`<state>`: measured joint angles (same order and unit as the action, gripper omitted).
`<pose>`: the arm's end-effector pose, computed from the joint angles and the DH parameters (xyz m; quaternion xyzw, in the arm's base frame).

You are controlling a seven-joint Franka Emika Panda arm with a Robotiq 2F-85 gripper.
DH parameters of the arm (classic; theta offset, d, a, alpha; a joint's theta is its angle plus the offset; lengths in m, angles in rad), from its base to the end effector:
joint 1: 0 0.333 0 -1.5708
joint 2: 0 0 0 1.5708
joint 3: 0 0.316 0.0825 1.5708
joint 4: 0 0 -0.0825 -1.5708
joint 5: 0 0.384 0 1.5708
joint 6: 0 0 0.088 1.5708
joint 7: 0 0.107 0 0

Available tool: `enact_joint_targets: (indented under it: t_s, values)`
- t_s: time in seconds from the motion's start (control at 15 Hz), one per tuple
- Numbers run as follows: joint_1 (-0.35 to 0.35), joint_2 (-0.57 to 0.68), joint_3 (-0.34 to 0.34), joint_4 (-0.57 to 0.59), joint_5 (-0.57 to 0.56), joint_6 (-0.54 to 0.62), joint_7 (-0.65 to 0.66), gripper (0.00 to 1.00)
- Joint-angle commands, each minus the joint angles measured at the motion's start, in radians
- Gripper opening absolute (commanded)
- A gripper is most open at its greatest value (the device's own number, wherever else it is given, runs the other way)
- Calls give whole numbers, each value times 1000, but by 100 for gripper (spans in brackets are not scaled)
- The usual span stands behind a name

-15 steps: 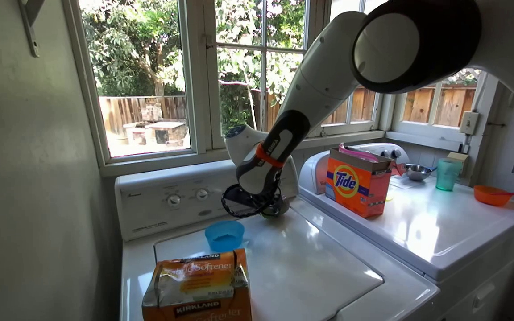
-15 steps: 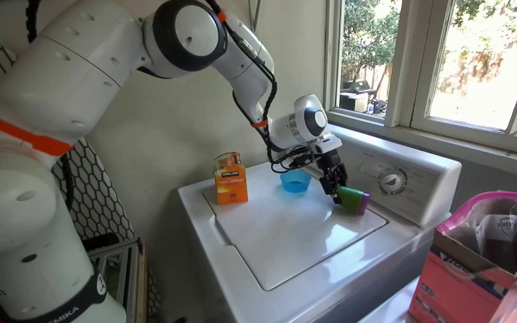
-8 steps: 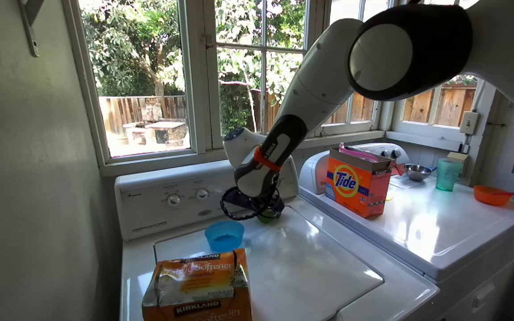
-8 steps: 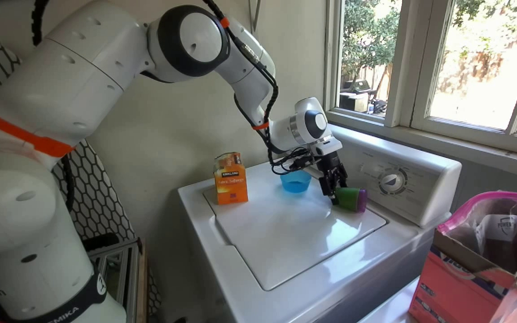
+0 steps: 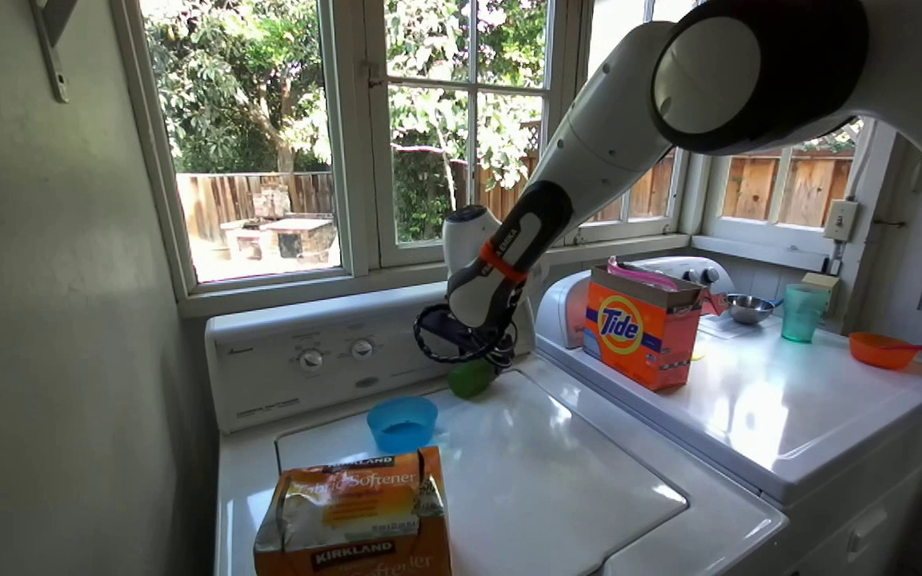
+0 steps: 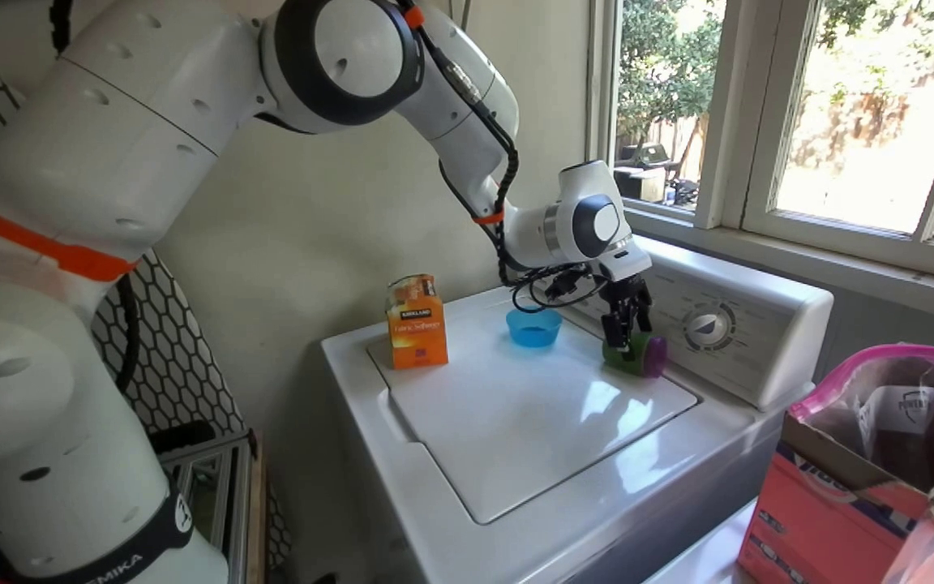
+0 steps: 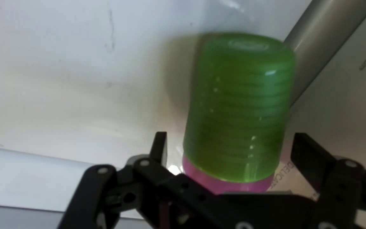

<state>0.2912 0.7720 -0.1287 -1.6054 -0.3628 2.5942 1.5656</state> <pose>0.7004 0.1358 0.1982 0.8466 -0.4992 0.1837 0.0192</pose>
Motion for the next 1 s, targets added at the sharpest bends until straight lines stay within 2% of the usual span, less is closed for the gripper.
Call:
enact_joint_targets:
  t_s: [0.0, 0.4, 0.93]
  values:
    - [19, 2, -29, 1, 27, 3, -17, 100]
    - [38, 4, -31, 2, 25, 2, -15, 100]
    - [23, 18, -31, -2, 136, 106, 56, 100]
